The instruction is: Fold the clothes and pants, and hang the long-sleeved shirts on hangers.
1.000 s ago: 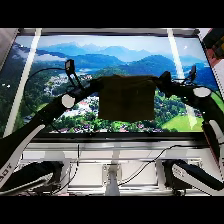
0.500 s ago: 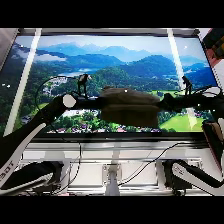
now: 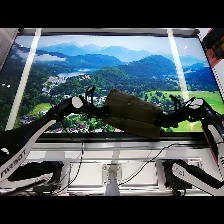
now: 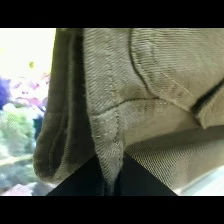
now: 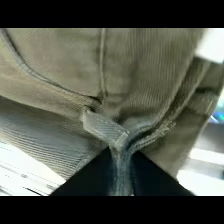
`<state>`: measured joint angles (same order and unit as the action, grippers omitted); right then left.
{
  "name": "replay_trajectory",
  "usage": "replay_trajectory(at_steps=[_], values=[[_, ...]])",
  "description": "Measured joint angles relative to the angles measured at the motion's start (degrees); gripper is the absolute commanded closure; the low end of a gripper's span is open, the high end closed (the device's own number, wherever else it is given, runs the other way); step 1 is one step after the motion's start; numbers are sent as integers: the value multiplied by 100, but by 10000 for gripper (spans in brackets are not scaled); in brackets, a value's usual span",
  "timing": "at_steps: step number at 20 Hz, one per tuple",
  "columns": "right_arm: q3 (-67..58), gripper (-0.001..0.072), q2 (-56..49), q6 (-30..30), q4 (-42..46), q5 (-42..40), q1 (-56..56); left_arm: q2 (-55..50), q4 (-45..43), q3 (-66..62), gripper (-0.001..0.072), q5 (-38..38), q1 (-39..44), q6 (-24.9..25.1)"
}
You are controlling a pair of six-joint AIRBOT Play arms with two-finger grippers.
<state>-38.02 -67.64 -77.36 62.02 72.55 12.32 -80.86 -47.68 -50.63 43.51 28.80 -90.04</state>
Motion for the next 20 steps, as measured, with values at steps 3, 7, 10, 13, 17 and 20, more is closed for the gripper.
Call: replay_trajectory(at_steps=[3,7,10,13,17,20], values=[[79,149,4,24,109,46,-11,-63,245,0,117,61,-2,-2],[-238,268,4,33,278,439,-11,-92,485,2,118,533,-83,177],[-791,279,9,37,608,894,-11,-17,557,2,120,1012,-380,345],[-1537,286,13,37,1014,1491,-11,284,581,-17,453,1320,-898,483],[-2417,663,251,31,1687,1803,-11,1038,599,-221,693,1534,-1742,925],[-2715,664,678,70,2216,1685,94,1773,431,-605,694,1631,-2302,1338]])
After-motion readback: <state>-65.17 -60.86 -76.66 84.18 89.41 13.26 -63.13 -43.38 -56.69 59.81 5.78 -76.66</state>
